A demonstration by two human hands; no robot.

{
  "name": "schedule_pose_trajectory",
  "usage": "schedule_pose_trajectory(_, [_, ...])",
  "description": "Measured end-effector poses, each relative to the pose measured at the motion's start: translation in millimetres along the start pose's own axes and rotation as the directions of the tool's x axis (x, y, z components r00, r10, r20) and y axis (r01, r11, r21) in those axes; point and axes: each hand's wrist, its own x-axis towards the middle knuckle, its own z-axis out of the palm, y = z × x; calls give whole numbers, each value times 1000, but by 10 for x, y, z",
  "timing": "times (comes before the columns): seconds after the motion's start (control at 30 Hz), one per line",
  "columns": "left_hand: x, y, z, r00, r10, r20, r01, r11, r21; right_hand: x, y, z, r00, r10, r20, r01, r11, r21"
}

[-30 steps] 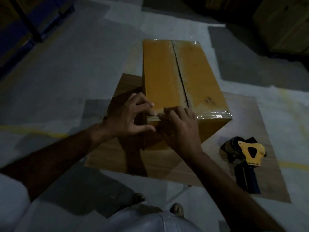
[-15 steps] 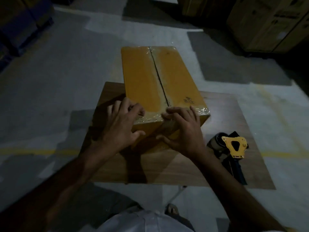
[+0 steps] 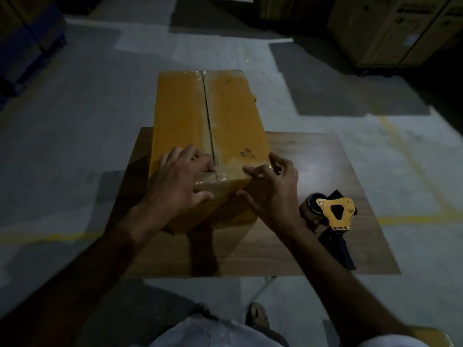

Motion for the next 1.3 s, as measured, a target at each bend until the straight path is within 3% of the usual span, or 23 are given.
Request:
schedule_pose_trajectory(0.17, [-143,-60,-127,990,88,113,-67,981,-181,-328,-258,172,990,-131,58,123,985,117])
schedule_pose_trajectory(0.37, [-220,-182,-268,973,155,171,-114,966,-231,-418,-231,274,948,-288,135,265,950,165])
schedule_pose_trajectory(0.53, [-294,-146,-295,981,135,139,-108,976,-187,-94,-33,-55,829,-457,323,386,885,262])
schedule_pose_trajectory(0.63, [-406,6,-122,994,100,36,-85,953,-292,222,46,-200,749,-552,366,514,833,204])
schedule_pose_trajectory(0.73, [-440,32,-49,996,87,-15,-87,939,-332,352,65,-144,723,-599,346,580,797,169])
schedule_pose_trajectory(0.83, [-422,-77,-154,996,81,36,-66,950,-306,305,70,81,751,-619,231,580,785,218])
schedule_pose_trajectory(0.97, [-432,-208,-345,992,32,125,9,948,-317,191,-48,341,787,-589,183,540,802,255])
schedule_pose_trajectory(1.07, [-483,-191,-338,990,-17,139,63,940,-335,292,-121,326,736,-640,221,600,768,226])
schedule_pose_trajectory(1.2, [-620,-56,-164,995,-91,52,103,924,-367,686,-147,203,575,-758,307,722,647,244])
schedule_pose_trajectory(1.3, [-713,103,-39,986,-138,-92,103,945,-311,644,-71,308,594,-773,223,726,635,263])
